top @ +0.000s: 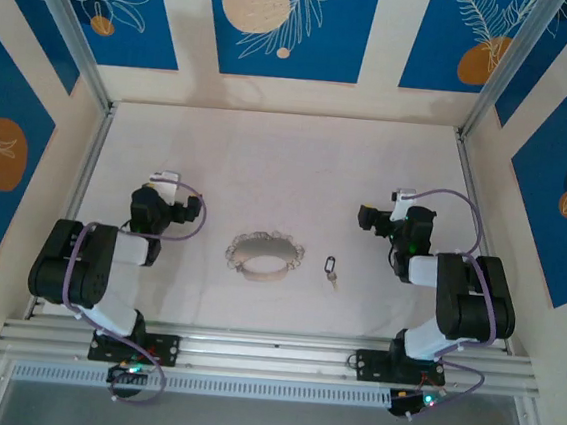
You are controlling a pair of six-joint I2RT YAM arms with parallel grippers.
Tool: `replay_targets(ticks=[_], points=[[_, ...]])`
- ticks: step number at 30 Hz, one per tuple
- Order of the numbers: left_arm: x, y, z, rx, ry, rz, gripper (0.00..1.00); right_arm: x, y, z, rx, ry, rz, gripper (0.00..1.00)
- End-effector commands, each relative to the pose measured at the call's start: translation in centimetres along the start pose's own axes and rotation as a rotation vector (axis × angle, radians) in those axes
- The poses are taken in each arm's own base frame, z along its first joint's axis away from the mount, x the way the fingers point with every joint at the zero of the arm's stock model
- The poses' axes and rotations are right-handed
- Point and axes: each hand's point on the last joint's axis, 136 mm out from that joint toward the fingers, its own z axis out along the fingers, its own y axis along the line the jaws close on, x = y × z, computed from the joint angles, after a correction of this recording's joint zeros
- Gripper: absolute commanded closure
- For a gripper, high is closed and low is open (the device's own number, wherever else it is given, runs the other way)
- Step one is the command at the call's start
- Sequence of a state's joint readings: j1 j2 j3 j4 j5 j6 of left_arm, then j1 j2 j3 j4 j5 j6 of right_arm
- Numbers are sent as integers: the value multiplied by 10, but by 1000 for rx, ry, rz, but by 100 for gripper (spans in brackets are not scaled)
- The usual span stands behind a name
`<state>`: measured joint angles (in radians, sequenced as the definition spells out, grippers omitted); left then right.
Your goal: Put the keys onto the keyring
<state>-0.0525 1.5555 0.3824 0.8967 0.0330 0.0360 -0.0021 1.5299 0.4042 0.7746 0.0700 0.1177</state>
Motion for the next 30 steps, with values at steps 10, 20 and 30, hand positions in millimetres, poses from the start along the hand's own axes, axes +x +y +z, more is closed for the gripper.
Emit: replay_targets(ticks=[10,20,30], points=[[-3,3,2,2,-6,1,0,-16,3,0,-16,-47,-29,1],[-2,4,3,3,1,-5,0,-15,2,1,-16,-42,-25,1],[-3,4,0,-3,-10,-2,0,-15,2,0,-22,-46,-24,1]])
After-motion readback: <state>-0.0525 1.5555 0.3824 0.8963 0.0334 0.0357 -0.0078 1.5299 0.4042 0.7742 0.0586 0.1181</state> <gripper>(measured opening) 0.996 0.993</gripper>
